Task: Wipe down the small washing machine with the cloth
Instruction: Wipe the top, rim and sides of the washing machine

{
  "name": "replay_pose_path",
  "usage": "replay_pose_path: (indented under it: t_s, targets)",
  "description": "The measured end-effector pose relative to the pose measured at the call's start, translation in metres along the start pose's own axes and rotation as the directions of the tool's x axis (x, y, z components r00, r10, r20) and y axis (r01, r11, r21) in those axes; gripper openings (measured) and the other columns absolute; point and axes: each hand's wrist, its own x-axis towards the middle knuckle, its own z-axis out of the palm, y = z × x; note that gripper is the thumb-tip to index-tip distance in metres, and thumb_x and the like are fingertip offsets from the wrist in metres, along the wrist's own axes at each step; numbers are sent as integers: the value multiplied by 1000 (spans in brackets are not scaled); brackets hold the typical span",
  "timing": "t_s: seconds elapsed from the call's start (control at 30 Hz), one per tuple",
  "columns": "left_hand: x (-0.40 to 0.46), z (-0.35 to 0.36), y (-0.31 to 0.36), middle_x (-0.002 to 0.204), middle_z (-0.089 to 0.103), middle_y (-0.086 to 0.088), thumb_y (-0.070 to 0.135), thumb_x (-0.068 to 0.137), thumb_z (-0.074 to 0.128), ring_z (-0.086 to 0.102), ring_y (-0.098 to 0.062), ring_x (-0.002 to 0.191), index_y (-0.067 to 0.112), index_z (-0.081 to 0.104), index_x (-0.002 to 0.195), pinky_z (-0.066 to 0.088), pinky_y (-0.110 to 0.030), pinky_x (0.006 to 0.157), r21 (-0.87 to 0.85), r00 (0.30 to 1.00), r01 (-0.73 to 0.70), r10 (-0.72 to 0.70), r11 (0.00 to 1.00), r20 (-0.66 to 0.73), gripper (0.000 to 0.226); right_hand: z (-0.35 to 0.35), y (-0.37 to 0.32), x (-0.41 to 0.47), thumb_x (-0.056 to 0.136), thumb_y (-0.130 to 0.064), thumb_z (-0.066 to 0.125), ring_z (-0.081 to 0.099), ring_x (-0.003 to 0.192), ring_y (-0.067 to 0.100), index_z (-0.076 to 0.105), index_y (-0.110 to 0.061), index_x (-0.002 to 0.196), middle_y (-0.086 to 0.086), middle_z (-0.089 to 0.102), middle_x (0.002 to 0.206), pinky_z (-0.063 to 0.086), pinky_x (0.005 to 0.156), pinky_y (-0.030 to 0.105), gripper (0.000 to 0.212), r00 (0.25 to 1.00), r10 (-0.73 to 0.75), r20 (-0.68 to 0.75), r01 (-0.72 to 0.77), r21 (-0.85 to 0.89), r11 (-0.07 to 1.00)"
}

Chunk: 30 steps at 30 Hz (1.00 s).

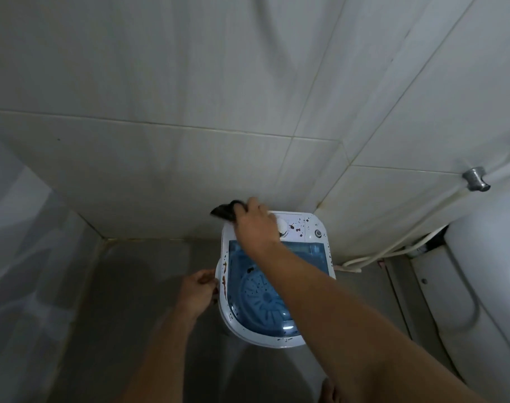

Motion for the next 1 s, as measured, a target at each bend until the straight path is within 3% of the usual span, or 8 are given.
replay_pose_path:
  t_s: [0.1,0.2,0.3,0.4,0.5,0.7,0.9,1.0]
  targets:
    - [3,0,-1,97,73,-8,2,97,53,71,-31,91,17,67,100,56,-45,88,-13,1000,-2,3,1000,10,21,10,3,-6,97,-29,60,53,111,37,47,-20,142,16,48,128,49,83,49,47,936,-349,42,349,3,937]
    - [4,0,-3,102,75,-9,3,96,56,72,-32,94,21,69,98,56,-51,92,-7,1000,-17,17,1000,12,22,0,26,22,101,-32,54,53,109,34,46,-19,141,14,48,127,51,83,47,44,999,-46,4,46,52,998]
    - [3,0,-4,99,76,-7,3,96,56,73,-32,93,23,69,94,57,-52,90,-10,1000,-26,26,1000,1,24,-9,27,37,100,-25,53,54,108,34,47,-12,137,16,46,128,52,83,46,40,968,249,19,-249,44,967]
    - [6,0,-5,99,76,-10,2,96,55,73,-34,93,18,71,100,57,-54,90,-15,999,-32,32,999,6,22,-2,7,24,94,-20,56,52,112,37,46,-15,139,17,43,130,52,82,48,46,999,-45,10,46,-49,998]
    - [6,0,-4,97,75,-12,0,96,54,72,-36,93,16,70,96,57,-52,90,-23,999,-34,34,999,4,22,2,0,14,95,-29,59,52,114,35,48,-23,141,14,44,130,50,85,49,48,880,-436,187,449,-29,893]
    - [3,0,-3,101,75,-13,1,96,55,71,-36,95,18,69,94,56,-53,92,-10,999,-48,48,999,-1,22,-20,-11,45,92,-23,62,52,116,33,53,-14,135,14,45,134,47,85,43,45,992,12,129,1,-97,995]
    - [11,-1,-7,90,70,-16,-3,95,54,66,-31,81,8,67,94,54,-37,72,-37,999,-44,44,998,-15,17,28,1,-24,84,-33,70,58,98,34,56,-20,136,13,57,117,47,76,44,56,879,-477,-30,475,-43,879]
    - [12,-1,-9,97,73,-11,0,96,56,71,-30,86,14,68,100,57,-37,71,-11,999,-47,47,999,-1,19,15,44,-1,93,-35,63,58,98,34,53,-18,139,14,57,117,49,78,45,50,920,-378,-103,374,-59,926]
